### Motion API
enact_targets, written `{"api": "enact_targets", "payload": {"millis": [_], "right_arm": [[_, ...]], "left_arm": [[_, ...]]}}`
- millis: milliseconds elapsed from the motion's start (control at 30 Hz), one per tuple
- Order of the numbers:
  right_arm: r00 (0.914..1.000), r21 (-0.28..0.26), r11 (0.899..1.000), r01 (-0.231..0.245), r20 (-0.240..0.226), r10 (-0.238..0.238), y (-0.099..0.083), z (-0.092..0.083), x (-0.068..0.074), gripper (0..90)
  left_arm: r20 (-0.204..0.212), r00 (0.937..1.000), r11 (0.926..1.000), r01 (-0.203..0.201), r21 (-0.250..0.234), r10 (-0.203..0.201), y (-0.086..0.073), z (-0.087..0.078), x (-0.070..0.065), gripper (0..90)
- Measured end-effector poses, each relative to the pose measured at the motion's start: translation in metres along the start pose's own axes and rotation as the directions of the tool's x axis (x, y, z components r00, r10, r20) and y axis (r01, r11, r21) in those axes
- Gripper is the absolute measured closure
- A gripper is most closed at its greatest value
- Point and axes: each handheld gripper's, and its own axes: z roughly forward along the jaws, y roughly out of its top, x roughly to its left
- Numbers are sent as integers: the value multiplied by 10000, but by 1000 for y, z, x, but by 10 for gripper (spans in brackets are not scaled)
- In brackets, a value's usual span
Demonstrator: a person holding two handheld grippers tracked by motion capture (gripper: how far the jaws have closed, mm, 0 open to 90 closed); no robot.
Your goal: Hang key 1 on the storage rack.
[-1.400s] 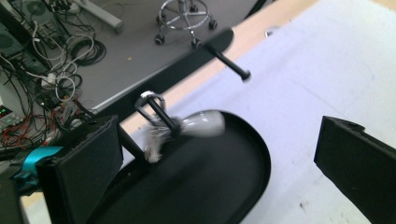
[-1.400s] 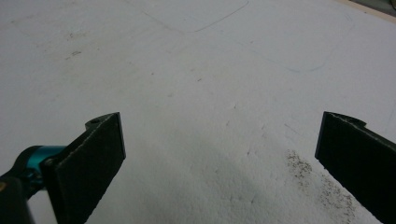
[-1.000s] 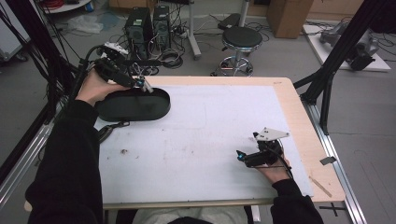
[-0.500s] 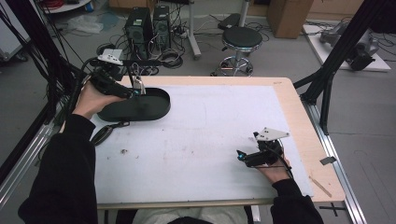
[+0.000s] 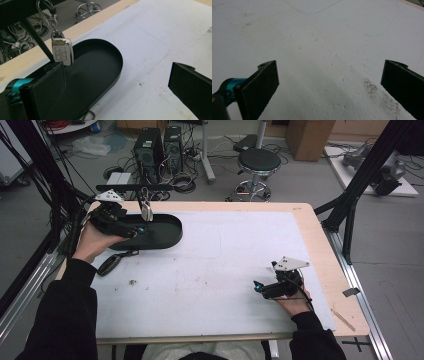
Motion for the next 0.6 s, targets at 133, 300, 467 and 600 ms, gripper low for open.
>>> {"api": "enact_targets", "payload": {"millis": [133, 300, 467, 600], "right_arm": [[10000, 11, 10000, 50, 28, -50, 0, 0, 0, 7], [10000, 32, 10000, 48, 59, -48, 0, 0, 0, 7], [10000, 101, 9999, 28, 57, -29, 0, 1, 0, 7], [10000, 105, 9999, 71, 58, -71, 0, 1, 0, 7]], "left_arm": [[-106, 9999, 10000, 8, 35, -8, -7, -2, 1, 17], [-259, 9996, 9996, 152, 256, -146, -19, -2, 4, 17], [-329, 9991, 9983, 286, 517, -270, -32, 1, 9, 17], [-488, 9983, 9972, 357, 655, -325, -39, 3, 14, 17]]}}
